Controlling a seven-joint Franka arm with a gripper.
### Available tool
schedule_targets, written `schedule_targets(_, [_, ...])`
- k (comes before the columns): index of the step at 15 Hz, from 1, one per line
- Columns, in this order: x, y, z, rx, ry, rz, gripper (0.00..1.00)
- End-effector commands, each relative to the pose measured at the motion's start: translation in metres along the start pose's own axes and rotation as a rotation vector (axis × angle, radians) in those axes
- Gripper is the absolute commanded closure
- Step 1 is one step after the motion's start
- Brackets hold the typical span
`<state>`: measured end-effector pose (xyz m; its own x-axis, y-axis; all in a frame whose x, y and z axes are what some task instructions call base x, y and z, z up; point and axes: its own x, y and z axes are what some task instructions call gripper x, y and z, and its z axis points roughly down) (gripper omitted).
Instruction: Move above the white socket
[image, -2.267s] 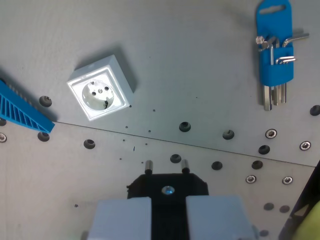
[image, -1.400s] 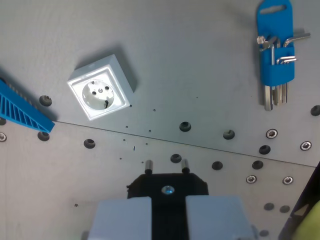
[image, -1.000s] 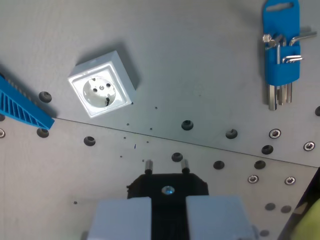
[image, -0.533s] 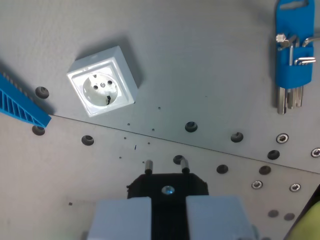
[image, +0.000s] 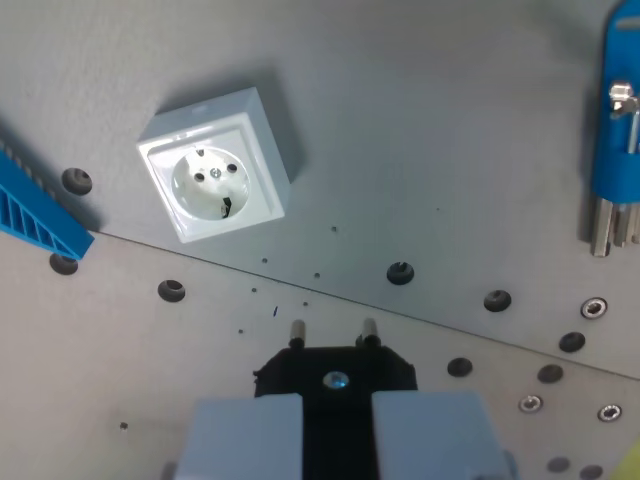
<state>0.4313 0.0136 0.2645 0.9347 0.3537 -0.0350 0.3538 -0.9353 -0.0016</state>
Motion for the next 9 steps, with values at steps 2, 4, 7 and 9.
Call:
schedule_targets(2, [-0.004, -0.007, 0.022, -0.027, 0.075, -0.136, 1.0])
schedule_targets(4, [-0.005, -0.011, 0.032, -0.028, 0.075, -0.153, 1.0])
schedule_targets(7, [-0.008, -0.017, 0.047, -0.031, 0.075, -0.185, 1.0])
schedule_targets(9, [-0.01, -0.022, 0.057, -0.031, 0.074, -0.205, 1.0])
